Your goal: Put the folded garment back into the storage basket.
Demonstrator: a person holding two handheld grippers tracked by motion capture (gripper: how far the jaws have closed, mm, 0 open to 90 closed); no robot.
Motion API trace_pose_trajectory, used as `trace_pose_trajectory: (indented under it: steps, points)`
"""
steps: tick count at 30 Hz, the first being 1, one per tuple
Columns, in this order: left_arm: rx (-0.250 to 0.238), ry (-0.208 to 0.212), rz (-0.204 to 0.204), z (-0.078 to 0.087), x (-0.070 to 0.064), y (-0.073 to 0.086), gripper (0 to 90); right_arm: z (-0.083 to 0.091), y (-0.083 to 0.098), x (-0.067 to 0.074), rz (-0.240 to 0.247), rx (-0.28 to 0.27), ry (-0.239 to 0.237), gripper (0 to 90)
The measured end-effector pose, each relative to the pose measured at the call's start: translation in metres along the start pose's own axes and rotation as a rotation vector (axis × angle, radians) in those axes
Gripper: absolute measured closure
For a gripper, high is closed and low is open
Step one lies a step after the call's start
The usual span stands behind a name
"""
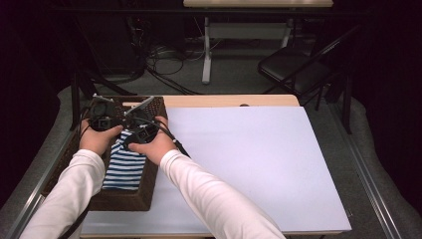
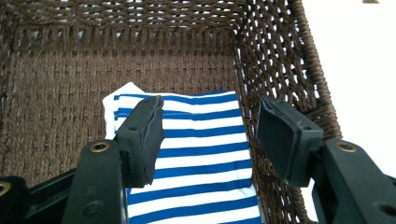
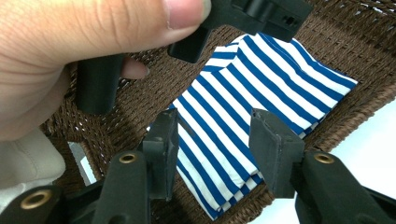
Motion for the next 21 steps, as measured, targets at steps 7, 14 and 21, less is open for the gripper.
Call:
trace_pose_trajectory:
  steps: [7,14,21]
  points:
    - [-0.013,0.010,-0.024,0.001,-0.010,-0.003,41.5,0.008,-0.002,-0.004,0.018,-0.018,0.006,52.6]
    - [-0.014,0.020,-0.024,0.003,-0.017,-0.005,41.5,0.020,-0.003,-0.013,0.025,-0.037,0.020,46.9]
    - [-0.016,0.014,-0.048,0.005,-0.024,-0.007,39.9,0.034,-0.001,-0.022,0.028,-0.056,0.044,41.6]
Point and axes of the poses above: each handheld gripper's, and its own axes: z roughly backward along the jaws, y roughly out of its underside, x roughly to its left, the point moved 7 cm from there along -z, roughly forward along the jaws
